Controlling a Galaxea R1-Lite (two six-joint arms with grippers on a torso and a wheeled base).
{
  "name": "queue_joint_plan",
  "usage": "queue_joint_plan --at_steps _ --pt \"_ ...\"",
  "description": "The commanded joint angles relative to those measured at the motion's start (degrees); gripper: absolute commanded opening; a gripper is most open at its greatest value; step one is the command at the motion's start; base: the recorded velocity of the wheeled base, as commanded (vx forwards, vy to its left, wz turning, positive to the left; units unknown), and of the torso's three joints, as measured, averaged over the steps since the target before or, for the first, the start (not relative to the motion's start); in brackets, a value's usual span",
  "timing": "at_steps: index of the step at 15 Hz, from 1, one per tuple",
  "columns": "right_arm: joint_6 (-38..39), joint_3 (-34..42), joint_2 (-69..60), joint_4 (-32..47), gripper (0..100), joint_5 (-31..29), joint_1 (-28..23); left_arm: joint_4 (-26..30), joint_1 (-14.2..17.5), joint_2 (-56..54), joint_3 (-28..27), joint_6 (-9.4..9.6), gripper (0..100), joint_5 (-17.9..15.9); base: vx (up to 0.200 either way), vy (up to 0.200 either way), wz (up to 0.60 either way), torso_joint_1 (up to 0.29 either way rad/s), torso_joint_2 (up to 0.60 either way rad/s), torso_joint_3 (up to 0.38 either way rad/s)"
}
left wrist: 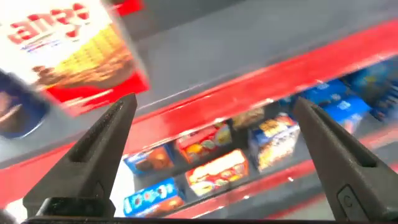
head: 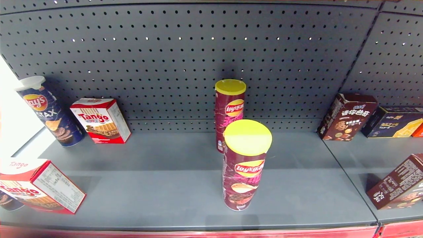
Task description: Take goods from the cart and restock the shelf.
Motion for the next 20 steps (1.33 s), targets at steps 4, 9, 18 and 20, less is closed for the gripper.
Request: queue_joint_plan --at_steps 4,9,18,20 --pt "-0.02 0.01 0.07 0.02 100 0.04 0.01 0.05 1.07 -3.68 0.05 -0.04 100 -0.03 0.0 0.0 0.0 0.0 0.0 0.0" --pt "-0.02 0.01 0.07 0.02 100 0.04 0.01 0.05 2.39 -7.02 0.05 -1.97 100 0.06 0.0 0.0 0.0 0.0 0.0 0.0" --pt "-0.02 0.01 0.07 0.02 100 0.04 0.01 4.53 2.39 -7.02 -0.13 -9.97 100 11.39 0.0 0.0 0.0 0.0 0.0 0.0" --pt "-0.02 0.01 0.07 0.02 100 0.04 0.01 4.18 2.39 -7.02 -0.04 -10.32 100 7.7 0.0 0.0 0.0 0.0 0.0 0.0"
